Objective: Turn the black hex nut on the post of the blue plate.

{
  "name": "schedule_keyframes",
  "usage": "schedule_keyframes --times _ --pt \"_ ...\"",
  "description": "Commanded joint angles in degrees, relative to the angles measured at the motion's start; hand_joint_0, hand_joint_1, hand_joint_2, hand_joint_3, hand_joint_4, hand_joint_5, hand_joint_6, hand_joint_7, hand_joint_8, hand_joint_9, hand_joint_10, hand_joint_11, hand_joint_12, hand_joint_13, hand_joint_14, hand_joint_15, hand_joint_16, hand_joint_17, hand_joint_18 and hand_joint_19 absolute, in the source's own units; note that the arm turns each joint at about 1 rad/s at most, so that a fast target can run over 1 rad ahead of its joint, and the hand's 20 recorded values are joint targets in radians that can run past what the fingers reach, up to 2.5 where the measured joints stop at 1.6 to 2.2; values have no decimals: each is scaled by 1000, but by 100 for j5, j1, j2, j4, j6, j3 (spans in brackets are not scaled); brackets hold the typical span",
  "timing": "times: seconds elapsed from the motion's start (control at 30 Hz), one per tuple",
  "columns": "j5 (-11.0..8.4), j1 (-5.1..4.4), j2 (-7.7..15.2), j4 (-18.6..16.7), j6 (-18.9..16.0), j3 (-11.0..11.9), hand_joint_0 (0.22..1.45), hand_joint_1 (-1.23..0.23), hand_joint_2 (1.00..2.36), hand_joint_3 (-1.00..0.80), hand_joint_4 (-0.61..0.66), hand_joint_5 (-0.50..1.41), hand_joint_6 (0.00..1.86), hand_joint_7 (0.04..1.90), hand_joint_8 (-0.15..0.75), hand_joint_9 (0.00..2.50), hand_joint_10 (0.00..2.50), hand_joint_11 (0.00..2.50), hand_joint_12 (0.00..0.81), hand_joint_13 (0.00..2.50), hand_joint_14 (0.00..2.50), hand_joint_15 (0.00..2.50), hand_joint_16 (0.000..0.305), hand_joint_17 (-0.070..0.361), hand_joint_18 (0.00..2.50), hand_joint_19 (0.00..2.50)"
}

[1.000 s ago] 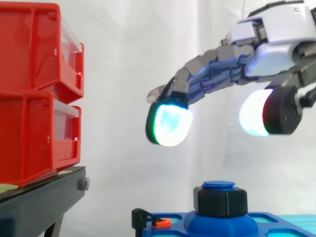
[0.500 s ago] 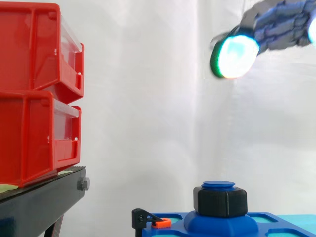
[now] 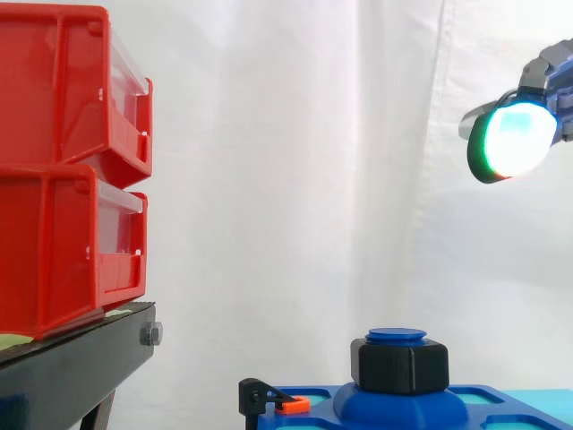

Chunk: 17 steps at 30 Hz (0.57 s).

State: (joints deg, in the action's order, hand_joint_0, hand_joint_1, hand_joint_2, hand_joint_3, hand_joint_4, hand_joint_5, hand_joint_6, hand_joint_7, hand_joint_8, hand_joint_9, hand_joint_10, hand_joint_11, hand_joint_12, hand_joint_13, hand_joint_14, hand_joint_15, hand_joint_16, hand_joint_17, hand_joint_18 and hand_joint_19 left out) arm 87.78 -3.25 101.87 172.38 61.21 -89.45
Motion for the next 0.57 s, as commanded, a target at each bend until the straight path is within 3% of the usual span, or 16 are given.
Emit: schedule_keyframes --times 0.0,0.07,0.1,0.3,0.4,0.53 --pt "-50 0 -1 32 -786 -3 471 -514 1000 -500 106 -248 501 637 158 0 0 0 341 0 0 0 55 124 0 24" --pt "-68 -18 -1 32 -1076 -3 470 -515 1000 -500 110 -248 501 638 158 0 0 0 342 0 0 0 55 125 0 18" --pt "-85 -27 -1 32 -1551 -3 470 -515 1000 -500 111 -248 501 638 159 0 0 0 343 0 0 0 55 125 0 21" --pt "-156 -27 -1 76 -2430 -3 465 -518 1000 -500 122 -242 501 610 164 0 0 0 347 0 0 0 56 126 0 43" --pt "-226 -35 -1 94 -2623 -3 463 -527 1000 -500 85 -239 500 545 159 0 0 0 347 0 0 0 55 124 0 47" --pt "-252 -35 -1 112 -2676 6 461 -524 1000 -500 77 -243 501 653 151 0 0 0 343 0 0 0 54 121 0 39"
